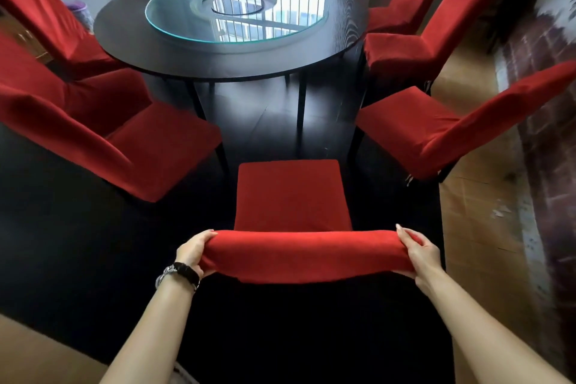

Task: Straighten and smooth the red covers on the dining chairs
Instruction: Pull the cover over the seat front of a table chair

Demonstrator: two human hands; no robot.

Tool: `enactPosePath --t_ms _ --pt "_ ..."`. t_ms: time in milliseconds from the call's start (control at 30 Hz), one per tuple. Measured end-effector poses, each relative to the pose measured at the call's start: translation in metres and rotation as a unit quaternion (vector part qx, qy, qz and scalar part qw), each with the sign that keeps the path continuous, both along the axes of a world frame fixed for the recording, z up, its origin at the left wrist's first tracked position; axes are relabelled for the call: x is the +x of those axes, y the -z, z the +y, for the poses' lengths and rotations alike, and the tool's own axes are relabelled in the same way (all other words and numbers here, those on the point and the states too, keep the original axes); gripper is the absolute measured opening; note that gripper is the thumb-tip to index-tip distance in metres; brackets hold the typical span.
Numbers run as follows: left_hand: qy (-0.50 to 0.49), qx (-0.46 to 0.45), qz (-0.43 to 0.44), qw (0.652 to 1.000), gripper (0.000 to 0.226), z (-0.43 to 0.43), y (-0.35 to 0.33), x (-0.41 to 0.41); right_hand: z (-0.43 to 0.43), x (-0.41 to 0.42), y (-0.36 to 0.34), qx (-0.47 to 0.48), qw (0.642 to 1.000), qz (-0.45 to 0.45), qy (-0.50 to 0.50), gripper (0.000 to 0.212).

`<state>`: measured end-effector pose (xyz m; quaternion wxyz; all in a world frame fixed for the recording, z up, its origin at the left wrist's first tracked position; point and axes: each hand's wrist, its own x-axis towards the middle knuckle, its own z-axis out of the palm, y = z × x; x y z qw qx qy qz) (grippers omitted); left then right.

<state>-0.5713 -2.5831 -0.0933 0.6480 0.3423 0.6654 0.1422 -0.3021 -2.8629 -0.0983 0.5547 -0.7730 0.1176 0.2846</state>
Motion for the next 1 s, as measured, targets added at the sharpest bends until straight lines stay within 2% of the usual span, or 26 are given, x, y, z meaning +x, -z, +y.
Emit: enactPosePath --t_ms 100,200,267,300,400,500,600,667,700,733,767,833,867,900,967,1000 --pt "-0.035 -0.008 -0.004 0.999 0.043 0.018 0.002 0.02 0.019 0.016 -0.007 0.032 0.999 0.005 -0.026 0.051" --pt "-0.062 -0.02 -0.022 0.998 0.03 0.031 0.007 0.04 0.036 0.036 -0.006 0.064 0.996 0.026 -0.058 0.07" --pt "-0.117 -0.001 -0.02 0.993 0.032 0.043 0.011 0.053 0.052 0.053 -0.004 0.055 0.995 0.023 -0.086 0.078" --pt "-0.14 0.009 -0.014 0.99 0.039 0.047 0.012 0.06 0.06 0.062 -0.003 0.045 0.995 0.019 -0.092 0.079" --pt "-0.176 0.04 -0.015 0.983 0.083 0.057 0.013 0.083 0.085 0.087 -0.002 0.03 0.995 0.004 -0.094 0.077" --pt "-0.176 0.091 -0.045 0.979 0.098 0.061 0.015 0.108 0.107 0.115 -0.001 0.029 0.994 -0.004 -0.104 0.076" --pt "-0.101 0.155 -0.01 0.983 0.112 0.061 0.013 0.129 0.128 0.142 0.0 0.019 0.992 -0.012 -0.127 0.078" --pt "0.0 0.182 0.097 0.979 0.122 0.057 0.008 0.143 0.141 0.156 -0.001 -0.001 0.99 -0.015 -0.138 0.088" --pt "0.072 0.196 0.167 0.963 0.128 0.055 0.006 0.15 0.145 0.163 -0.002 -0.014 0.989 -0.013 -0.145 0.096" --pt "0.161 0.225 0.251 0.927 0.133 0.052 0.004 0.157 0.148 0.17 -0.002 -0.034 0.986 -0.013 -0.162 0.105" --pt "0.256 0.27 0.338 0.864 0.135 0.051 0.004 0.163 0.15 0.177 -0.004 -0.063 0.979 -0.018 -0.193 0.111" --pt "0.421 0.352 0.44 0.711 0.135 0.053 0.006 0.176 0.153 0.192 -0.007 -0.165 0.935 -0.068 -0.307 0.112" --pt "0.482 0.363 0.451 0.658 0.135 0.055 0.007 0.181 0.154 0.197 -0.008 -0.228 0.89 -0.116 -0.378 0.109" --pt "0.524 0.357 0.45 0.629 0.135 0.058 0.008 0.189 0.156 0.202 -0.009 -0.286 0.83 -0.173 -0.446 0.106" --pt "0.557 0.332 0.443 0.619 0.135 0.065 0.008 0.198 0.167 0.201 -0.01 -0.342 0.69 -0.313 -0.556 0.105" --pt "0.56 0.331 0.442 0.618 0.133 0.068 0.008 0.201 0.175 0.194 -0.011 -0.327 0.619 -0.377 -0.607 0.107"
